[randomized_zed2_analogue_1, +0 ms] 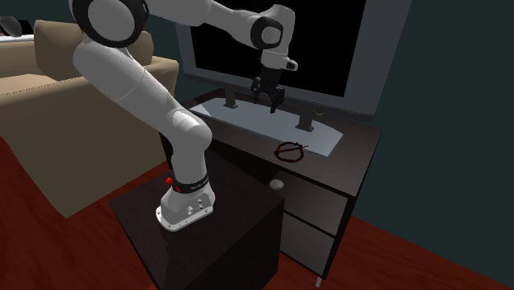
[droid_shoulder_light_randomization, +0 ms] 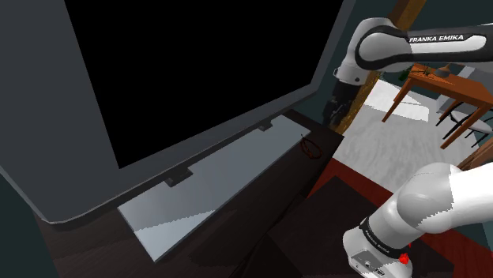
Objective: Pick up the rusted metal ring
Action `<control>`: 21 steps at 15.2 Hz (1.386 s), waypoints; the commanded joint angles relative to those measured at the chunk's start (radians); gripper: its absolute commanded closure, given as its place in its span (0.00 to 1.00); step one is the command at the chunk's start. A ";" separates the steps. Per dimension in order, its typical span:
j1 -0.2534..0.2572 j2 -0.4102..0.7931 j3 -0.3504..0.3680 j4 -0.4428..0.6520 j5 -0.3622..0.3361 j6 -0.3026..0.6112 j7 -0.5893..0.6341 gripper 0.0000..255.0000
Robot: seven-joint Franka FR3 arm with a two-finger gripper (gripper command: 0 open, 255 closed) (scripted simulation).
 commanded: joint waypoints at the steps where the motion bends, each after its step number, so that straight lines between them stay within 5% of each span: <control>1: -0.009 0.049 -0.019 -0.026 -0.002 0.070 -0.009 0.00; 12: -0.025 0.453 -0.109 -0.003 0.069 0.404 -0.087 0.00; 21: -0.020 0.547 -0.112 -0.029 0.108 0.519 -0.124 0.00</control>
